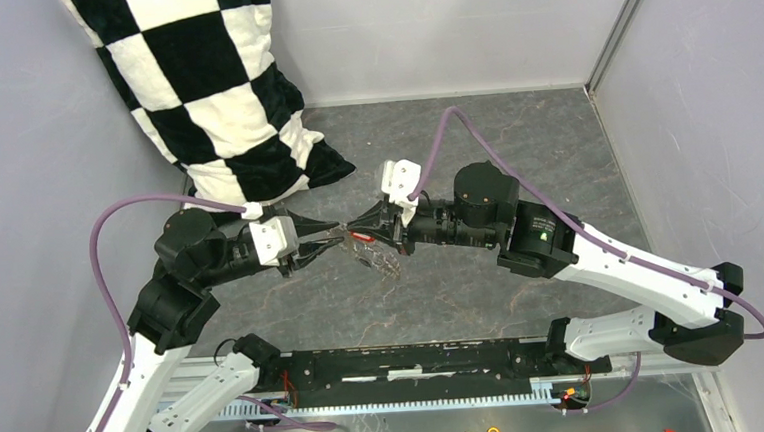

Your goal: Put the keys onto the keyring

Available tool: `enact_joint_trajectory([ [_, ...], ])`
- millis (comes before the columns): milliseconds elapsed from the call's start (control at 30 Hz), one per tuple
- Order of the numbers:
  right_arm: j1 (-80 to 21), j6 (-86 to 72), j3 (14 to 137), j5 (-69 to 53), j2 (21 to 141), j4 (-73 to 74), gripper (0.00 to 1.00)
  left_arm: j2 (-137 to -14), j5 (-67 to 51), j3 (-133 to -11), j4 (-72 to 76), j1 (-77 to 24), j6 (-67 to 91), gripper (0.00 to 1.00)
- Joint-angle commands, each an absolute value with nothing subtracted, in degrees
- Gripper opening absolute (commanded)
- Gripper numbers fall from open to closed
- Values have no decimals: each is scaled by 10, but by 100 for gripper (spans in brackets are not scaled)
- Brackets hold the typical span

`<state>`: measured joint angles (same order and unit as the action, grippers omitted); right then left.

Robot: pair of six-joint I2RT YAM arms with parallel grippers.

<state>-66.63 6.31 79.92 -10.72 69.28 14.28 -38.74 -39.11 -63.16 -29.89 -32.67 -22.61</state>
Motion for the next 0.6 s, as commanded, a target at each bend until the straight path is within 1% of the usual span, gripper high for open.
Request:
enact_joint_trajectory([
  [0, -667, 60, 833, -120, 693, 89, 1, -392, -399, -652, -277, -329, -190, 36],
  [100, -666, 60, 835, -122, 694, 89, 1, -394, -413, -653, -276, -329, -181, 38],
  [300, -667, 56, 833, -128, 695, 86, 1, -393, -401, -645, -264, -329, -174, 36],
  [567, -667, 53, 833, -139, 697, 86, 1, -386, -380, -636, -249, -329, -178, 27],
])
